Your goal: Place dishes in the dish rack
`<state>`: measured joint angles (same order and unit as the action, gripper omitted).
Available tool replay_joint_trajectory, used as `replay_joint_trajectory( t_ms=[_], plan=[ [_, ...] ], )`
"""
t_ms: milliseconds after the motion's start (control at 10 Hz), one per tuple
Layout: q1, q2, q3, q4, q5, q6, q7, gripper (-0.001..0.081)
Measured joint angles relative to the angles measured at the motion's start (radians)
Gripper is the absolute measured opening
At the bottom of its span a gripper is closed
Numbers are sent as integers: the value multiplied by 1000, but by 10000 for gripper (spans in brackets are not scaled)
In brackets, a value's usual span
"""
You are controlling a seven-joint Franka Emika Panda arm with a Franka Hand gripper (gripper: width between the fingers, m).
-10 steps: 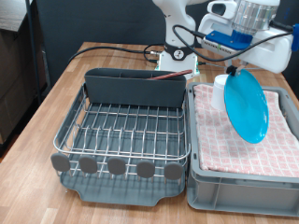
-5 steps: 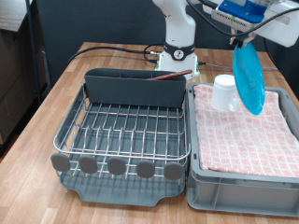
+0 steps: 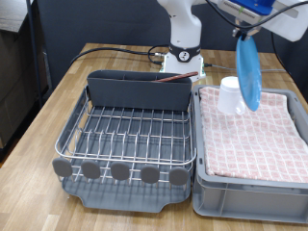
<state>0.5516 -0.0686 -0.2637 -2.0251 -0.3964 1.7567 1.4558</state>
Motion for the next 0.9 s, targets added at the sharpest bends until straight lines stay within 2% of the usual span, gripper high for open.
replay_joint_trajectory(
  t_ms=[300,400,600,900],
  plan=[
    [-30,-27,-36,0,-198,-35,-107,19],
    [-41,-33,-51,0,-234,-42,-152,19],
    [-59,-51,-74,4,-252,-43,-235,19],
    [-66,-50,-95,-11,-230,-18,-238,19]
  ],
)
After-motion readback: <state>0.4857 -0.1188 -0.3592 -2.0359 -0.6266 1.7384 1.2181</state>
